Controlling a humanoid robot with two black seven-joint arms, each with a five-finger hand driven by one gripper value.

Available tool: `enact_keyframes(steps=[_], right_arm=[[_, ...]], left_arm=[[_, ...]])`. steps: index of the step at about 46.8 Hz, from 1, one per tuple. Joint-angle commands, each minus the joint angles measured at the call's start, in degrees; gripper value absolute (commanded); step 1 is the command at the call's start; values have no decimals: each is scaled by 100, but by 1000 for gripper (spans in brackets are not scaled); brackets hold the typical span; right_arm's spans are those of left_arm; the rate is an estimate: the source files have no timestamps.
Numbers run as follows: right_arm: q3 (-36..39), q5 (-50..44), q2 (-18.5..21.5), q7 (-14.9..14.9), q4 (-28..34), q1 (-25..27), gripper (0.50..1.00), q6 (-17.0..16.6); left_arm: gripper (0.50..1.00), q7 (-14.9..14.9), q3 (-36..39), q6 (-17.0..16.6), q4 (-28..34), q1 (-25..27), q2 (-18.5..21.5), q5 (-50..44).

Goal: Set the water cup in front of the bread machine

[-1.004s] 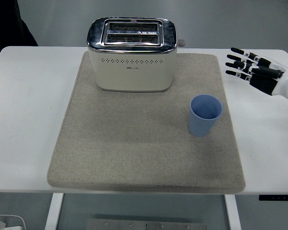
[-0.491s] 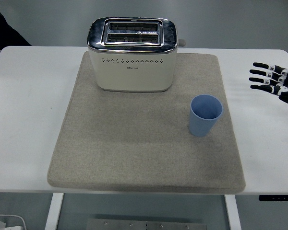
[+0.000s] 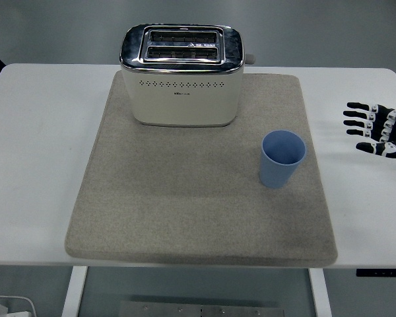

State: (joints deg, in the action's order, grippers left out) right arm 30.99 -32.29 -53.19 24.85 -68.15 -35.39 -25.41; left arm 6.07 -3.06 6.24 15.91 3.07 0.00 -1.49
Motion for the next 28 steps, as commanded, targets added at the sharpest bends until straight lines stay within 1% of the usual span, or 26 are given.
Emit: enact_keyframes(steps=[1, 6, 12, 19, 28], right_arm=[[-5, -277, 19, 266, -49, 93, 924, 151], [-5, -321, 28, 389, -260, 243, 921, 335], [-5, -435, 124, 530, -339, 331, 921, 511], [-5, -603, 309, 556, -383, 436, 924, 792], [3, -629, 555, 556, -454, 542, 921, 1012]], left_arm=[[1000, -1, -2, 0, -1, 0, 0, 0], [1000, 8, -2, 0, -1, 0, 0, 0], [1000, -1, -2, 0, -1, 0, 0, 0], [1000, -1, 7, 0, -1, 0, 0, 0], [1000, -1, -2, 0, -1, 0, 0, 0]])
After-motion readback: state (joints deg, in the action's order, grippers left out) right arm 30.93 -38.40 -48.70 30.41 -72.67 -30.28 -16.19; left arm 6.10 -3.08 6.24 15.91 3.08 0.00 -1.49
